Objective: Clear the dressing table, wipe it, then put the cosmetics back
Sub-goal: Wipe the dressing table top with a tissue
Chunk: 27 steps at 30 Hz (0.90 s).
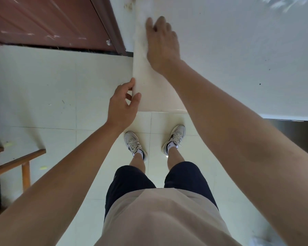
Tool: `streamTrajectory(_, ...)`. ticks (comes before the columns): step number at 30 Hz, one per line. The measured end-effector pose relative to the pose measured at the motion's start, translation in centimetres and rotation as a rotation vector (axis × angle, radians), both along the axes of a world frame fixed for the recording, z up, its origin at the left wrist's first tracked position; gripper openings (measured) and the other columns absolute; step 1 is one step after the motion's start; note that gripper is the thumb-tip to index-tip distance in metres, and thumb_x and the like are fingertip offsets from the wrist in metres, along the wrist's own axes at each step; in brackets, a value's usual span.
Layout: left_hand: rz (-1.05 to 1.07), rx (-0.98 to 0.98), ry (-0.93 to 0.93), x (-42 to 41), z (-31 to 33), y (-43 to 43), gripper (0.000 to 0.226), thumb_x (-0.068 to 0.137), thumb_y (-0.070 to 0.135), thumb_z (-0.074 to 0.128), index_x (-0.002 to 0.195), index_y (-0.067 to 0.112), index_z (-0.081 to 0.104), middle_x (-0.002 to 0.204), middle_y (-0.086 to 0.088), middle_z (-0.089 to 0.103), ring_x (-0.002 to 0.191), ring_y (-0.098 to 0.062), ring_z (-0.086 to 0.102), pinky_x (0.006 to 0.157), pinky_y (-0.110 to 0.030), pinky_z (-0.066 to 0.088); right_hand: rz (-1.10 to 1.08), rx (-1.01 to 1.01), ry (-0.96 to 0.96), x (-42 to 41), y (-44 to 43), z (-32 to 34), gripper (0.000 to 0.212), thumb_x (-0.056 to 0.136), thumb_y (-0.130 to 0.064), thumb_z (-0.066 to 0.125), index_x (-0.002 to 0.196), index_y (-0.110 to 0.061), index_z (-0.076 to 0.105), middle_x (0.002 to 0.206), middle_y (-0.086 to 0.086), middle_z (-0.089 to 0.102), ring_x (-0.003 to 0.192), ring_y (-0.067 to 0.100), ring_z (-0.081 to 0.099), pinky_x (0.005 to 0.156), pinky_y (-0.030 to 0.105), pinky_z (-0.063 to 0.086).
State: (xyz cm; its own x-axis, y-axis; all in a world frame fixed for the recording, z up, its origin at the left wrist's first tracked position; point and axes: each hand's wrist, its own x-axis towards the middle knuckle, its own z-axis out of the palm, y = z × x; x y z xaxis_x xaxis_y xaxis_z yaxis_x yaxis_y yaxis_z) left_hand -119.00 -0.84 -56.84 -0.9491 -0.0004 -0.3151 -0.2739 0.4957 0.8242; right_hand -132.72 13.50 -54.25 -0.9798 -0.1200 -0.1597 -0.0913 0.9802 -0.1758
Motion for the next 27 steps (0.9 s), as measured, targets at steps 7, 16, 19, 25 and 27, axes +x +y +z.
streamTrajectory(7,0.012,-0.005,-0.013,-0.1,0.0,-0.1,0.046,0.094,0.024,0.059,0.139,0.019,0.05,0.118,0.006,0.059,0.081,0.004,0.057,0.076,-0.017,0.046,-0.09,-0.372,0.164,0.0,4.6,0.2,0.046,0.093,-0.008,0.04,0.135,-0.018,0.057,0.119,0.011,0.05,0.107,0.023,0.052,0.094,0.026,0.042)
streamTrajectory(16,0.036,-0.023,-0.015,0.1,0.0,0.0,0.045,0.094,0.025,0.06,0.138,0.025,0.052,0.113,0.004,0.06,0.076,0.004,0.055,0.074,-0.016,0.044,-0.612,0.092,0.179,0.5,13.2,-1.0,0.055,0.086,0.005,0.033,0.14,-0.002,0.04,0.148,0.012,0.036,0.126,0.033,0.04,0.099,0.037,0.036)
streamTrajectory(19,0.029,-0.039,-0.03,0.1,0.3,0.0,0.046,0.094,0.026,0.06,0.139,0.025,0.051,0.114,0.004,0.061,0.077,0.002,0.055,0.074,-0.009,0.042,-0.366,0.048,0.142,-0.5,8.7,-0.6,0.057,0.082,0.009,0.031,0.136,-0.002,0.044,0.145,0.011,0.041,0.125,0.036,0.039,0.098,0.039,0.034)
streamTrajectory(25,0.069,0.007,-0.076,-0.4,1.0,0.0,0.045,0.092,0.022,0.064,0.136,0.023,0.054,0.101,0.007,0.062,0.069,0.007,0.054,0.07,-0.009,0.043,0.137,-0.148,0.058,0.9,-1.4,-0.7,0.056,0.08,0.016,0.035,0.126,-0.007,0.058,0.134,0.005,0.054,0.116,0.028,0.045,0.093,0.034,0.045)
streamTrajectory(27,0.08,0.02,-0.098,-0.5,1.1,0.0,0.045,0.092,0.021,0.065,0.136,0.023,0.055,0.095,0.014,0.061,0.068,0.008,0.053,0.071,-0.012,0.046,0.213,-0.247,0.045,1.4,-1.9,-1.1,0.053,0.081,0.017,0.039,0.114,-0.013,0.067,0.12,0.002,0.063,0.107,0.025,0.048,0.085,0.033,0.047)
